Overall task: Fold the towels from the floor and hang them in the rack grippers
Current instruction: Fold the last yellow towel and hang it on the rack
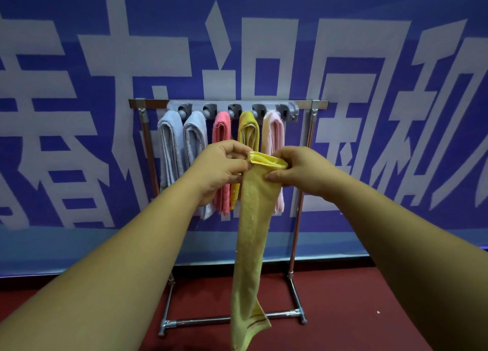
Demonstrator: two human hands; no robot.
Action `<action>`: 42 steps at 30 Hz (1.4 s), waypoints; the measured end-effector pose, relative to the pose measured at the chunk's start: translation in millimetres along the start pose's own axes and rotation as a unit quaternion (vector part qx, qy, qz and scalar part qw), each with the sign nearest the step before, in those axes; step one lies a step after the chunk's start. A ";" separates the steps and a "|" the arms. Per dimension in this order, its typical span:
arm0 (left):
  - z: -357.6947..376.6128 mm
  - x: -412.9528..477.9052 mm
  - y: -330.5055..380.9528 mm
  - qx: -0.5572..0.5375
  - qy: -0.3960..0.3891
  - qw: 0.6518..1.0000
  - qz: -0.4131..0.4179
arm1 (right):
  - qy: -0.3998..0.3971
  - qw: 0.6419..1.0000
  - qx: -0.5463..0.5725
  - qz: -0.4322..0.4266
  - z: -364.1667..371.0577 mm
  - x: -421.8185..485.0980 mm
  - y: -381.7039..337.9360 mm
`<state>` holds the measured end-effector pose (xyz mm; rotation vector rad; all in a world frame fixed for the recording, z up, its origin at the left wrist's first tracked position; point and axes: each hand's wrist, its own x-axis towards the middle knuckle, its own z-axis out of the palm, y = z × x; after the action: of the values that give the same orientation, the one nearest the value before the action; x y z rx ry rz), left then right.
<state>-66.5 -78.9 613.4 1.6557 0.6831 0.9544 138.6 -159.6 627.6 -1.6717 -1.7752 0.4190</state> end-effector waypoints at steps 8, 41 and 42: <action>4.4 0.3 3.1 -0.133 0.040 0.990 0.025 | 0.123 0.985 0.113 -0.050 -8.8 -0.8 -22.6; 34.5 12.1 -55.1 -0.115 0.072 0.990 -0.028 | 0.183 0.967 0.179 -0.014 -32.8 24.0 -18.8; 33.6 12.6 -55.8 -0.114 0.068 0.991 -0.030 | 0.165 0.970 0.179 -0.011 -32.5 23.5 -19.5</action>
<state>-29.9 -69.8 558.8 1.3716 0.6835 1.0691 145.5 -146.0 669.5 -1.3746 -1.3792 0.3975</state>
